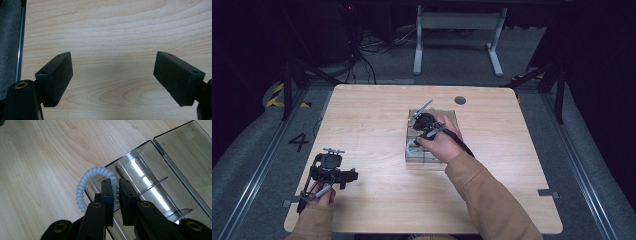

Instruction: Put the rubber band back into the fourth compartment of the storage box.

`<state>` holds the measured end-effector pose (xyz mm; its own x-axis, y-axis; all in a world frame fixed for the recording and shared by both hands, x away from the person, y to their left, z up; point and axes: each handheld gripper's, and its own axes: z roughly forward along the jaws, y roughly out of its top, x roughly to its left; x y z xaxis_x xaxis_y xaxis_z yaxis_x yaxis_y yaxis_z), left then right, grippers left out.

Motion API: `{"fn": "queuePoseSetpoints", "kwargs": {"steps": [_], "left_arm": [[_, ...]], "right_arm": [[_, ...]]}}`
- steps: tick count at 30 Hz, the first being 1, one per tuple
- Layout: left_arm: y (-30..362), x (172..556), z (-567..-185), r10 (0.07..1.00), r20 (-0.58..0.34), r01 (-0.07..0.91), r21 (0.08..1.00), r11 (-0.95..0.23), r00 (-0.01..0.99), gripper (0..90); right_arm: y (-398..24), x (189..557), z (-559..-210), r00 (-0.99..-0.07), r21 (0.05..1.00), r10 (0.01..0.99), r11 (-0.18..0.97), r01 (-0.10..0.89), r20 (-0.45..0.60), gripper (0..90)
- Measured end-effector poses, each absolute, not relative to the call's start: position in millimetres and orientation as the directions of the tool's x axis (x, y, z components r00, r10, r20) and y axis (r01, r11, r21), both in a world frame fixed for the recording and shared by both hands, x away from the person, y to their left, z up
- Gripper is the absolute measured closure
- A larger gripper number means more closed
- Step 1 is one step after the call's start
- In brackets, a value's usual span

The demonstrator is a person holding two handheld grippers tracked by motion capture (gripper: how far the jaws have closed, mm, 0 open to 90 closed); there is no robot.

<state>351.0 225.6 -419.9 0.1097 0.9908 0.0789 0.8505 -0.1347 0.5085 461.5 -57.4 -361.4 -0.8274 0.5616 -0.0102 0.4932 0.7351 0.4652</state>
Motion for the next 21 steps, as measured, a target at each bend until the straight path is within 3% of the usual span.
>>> {"fn": "queuePoseSetpoints", "kwargs": {"steps": [21], "left_arm": [[225,351,-421,0.991,0.072,0.851,0.509,-0.131,0.109,16.4]], "right_arm": [[-55,476,-386,-0.815,0.434,0.578,0.742,0.510,-0.031,83.4]]}}
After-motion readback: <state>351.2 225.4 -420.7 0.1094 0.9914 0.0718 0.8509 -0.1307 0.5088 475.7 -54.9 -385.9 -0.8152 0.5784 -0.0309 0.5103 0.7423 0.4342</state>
